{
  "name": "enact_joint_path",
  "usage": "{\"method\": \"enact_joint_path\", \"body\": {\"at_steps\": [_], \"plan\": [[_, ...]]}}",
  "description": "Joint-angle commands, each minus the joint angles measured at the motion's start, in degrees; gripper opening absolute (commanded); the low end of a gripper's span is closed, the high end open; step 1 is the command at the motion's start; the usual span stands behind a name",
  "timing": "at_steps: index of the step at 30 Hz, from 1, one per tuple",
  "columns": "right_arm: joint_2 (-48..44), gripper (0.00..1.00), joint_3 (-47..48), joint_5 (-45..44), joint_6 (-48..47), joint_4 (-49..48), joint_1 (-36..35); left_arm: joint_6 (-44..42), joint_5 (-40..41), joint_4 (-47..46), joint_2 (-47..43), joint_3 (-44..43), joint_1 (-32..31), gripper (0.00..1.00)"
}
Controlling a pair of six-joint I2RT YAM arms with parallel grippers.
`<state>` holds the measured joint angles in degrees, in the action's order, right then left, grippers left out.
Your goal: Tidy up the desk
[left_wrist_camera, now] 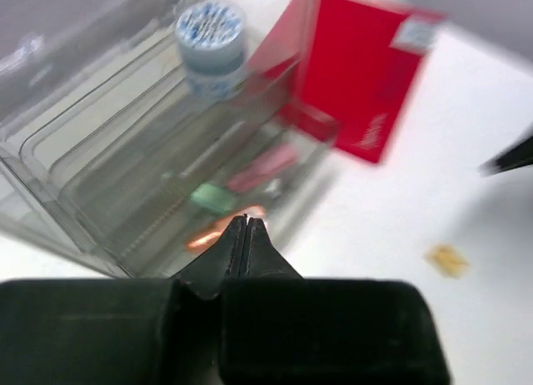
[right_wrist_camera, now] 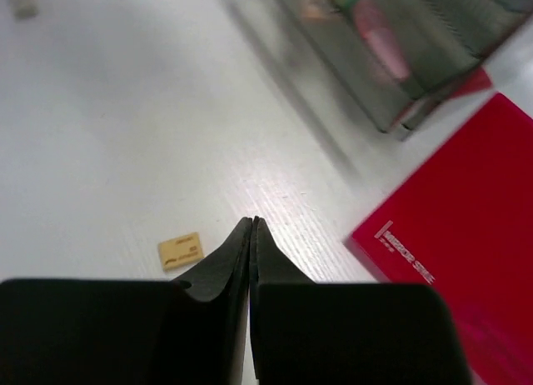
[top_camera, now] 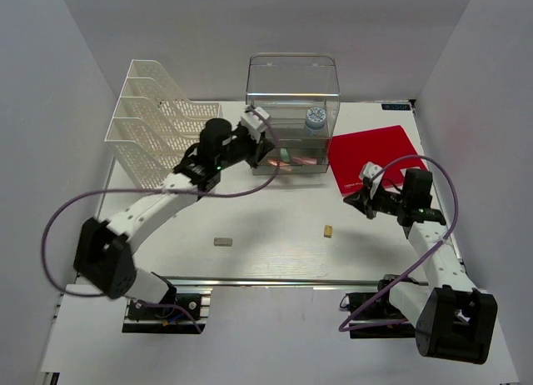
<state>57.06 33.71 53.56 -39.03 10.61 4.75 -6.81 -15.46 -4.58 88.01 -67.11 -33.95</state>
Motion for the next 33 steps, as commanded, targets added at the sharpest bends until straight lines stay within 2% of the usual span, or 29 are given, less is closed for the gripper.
{"method": "enact_joint_path", "body": {"at_steps": [1,2,3,4,5,6,7,8,9,10,13,21,26,33], "plan": [[-0.28,0.00,-0.84,10.50,-15.26,6.96,-0.71,10.85,-8.16,10.62,-11.17,3.99,0.56,0.01],[-0.11,0.00,-0.84,10.16,-15.64,7.05,-1.06,10.50,-8.44,12.91,-13.97,4.88,0.56,0.08],[-0.02,0.00,-0.67,9.38,-15.38,6.36,-3.15,9.98,-9.23,15.54,-15.57,6.28,0.56,0.19],[-0.19,0.00,-0.84,5.80,-13.64,2.70,-4.04,9.62,-9.76,16.52,-17.15,9.16,0.56,0.33],[-0.02,0.00,-0.84,3.07,-11.10,0.66,-4.49,8.66,-10.02,16.79,-20.21,10.93,0.56,0.52],[0.94,0.00,-0.32,-2.70,-10.29,-1.01,-9.45,8.57,-9.24,14.71,-21.98,13.21,0.03,0.61],[1.91,0.00,0.64,-5.63,-10.11,-1.64,-10.80,8.65,-7.49,12.95,-24.00,15.41,-0.49,0.72],[5.14,0.01,2.22,-10.71,-10.19,-0.86,-14.04,8.83,-5.65,9.88,-27.59,19.52,-0.50,0.86],[6.91,0.03,5.37,-13.19,-10.11,0.01,-15.03,9.35,-5.46,8.81,-29.02,21.22,0.11,0.89],[8.49,0.07,6.79,-15.31,-10.19,1.07,-15.99,9.79,-4.67,8.01,-30.25,23.67,0.12,0.91],[12.28,0.09,8.73,-23.04,-10.81,-2.42,-20.65,7.96,0.94,8.53,-33.33,25.62,-0.67,0.92],[28.45,0.08,19.19,-41.66,-10.19,-13.06,-30.15,5.05,12.37,10.03,-36.68,26.94,-0.67,0.93],[36.26,0.08,24.45,-52.39,-10.19,-18.17,-33.49,5.23,12.91,9.50,-36.33,27.39,-0.67,0.93],[42.25,0.07,29.38,-62.16,-9.93,-21.94,-35.43,5.40,12.65,9.50,-35.54,27.39,-0.67,0.93]]}}
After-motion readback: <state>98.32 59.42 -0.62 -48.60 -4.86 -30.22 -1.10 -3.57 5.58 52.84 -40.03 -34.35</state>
